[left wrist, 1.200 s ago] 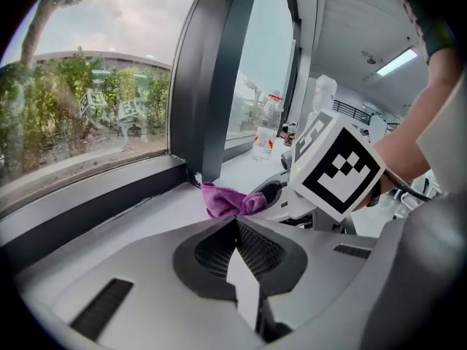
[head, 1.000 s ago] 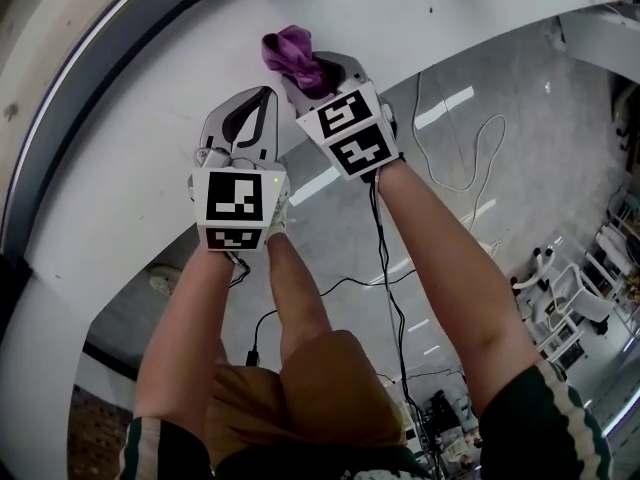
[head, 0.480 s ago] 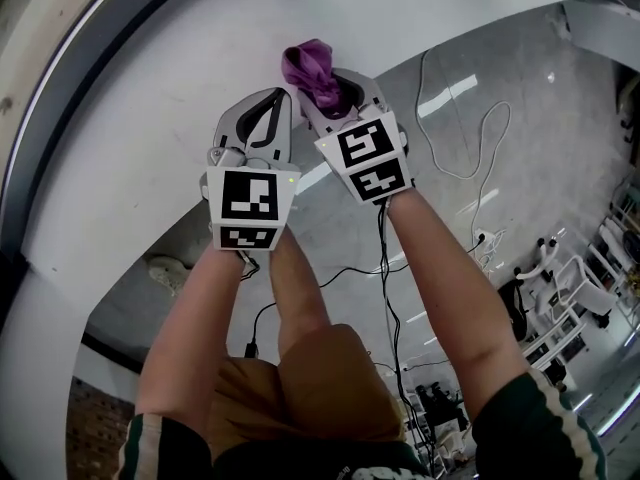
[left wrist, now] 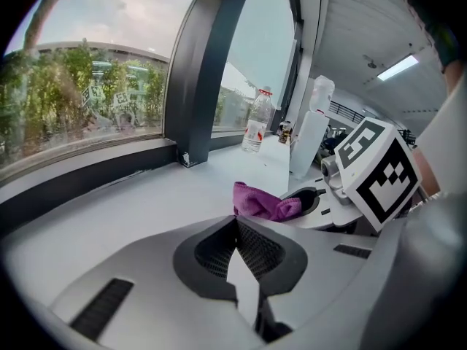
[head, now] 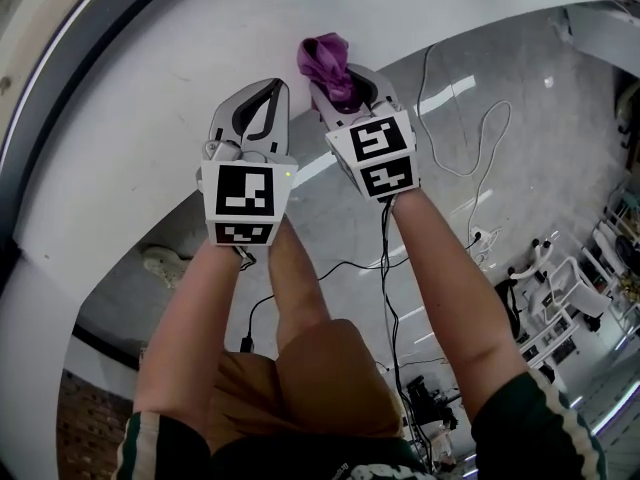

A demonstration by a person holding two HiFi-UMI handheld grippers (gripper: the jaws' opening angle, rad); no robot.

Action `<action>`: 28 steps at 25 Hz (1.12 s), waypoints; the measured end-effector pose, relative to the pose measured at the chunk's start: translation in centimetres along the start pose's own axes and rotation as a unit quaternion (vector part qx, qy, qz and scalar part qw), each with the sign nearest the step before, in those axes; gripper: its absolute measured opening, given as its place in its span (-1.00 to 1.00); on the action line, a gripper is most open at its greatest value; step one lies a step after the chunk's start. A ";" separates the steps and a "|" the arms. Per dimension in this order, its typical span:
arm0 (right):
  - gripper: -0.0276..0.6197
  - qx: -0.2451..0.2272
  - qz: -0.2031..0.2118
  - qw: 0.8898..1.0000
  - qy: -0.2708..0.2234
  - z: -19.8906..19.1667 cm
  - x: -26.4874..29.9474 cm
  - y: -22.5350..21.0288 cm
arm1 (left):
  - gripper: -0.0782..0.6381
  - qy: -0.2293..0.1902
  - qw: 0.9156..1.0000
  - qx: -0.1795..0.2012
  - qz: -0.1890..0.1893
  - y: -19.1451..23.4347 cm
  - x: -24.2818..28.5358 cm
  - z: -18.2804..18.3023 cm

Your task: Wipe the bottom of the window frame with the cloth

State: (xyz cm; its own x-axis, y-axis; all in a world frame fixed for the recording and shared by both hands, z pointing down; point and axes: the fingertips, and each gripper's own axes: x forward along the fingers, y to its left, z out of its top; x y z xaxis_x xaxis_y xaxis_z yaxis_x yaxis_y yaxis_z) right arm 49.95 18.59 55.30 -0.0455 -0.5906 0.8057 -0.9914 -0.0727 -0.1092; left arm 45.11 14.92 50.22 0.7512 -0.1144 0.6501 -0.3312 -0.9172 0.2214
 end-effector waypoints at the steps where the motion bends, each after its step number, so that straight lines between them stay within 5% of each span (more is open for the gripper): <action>1: -0.41 0.001 -0.004 1.000 0.000 0.1 0.0 0.0 | -0.77 -0.001 1.000 0.000 0.002 0.1 -0.3 -0.1; 9: -0.41 -0.033 -0.055 0.998 0.010 0.5 -0.3 1.0 | -0.77 -0.010 1.000 -0.020 0.020 1.9 -3.0 -1.2; 28: -0.41 -0.075 -0.005 0.996 0.044 0.0 1.3 13.4 | -0.77 -0.017 0.996 -0.046 0.074 9.0 -11.5 -6.2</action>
State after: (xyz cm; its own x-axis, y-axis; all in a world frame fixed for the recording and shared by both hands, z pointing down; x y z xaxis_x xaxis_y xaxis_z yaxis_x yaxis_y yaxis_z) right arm 36.63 16.87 54.84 -0.0401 -0.5181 0.8544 -0.9987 0.0476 -0.0180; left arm 30.01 10.37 49.22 0.7092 -0.2602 0.6552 -0.4898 -0.8503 0.1926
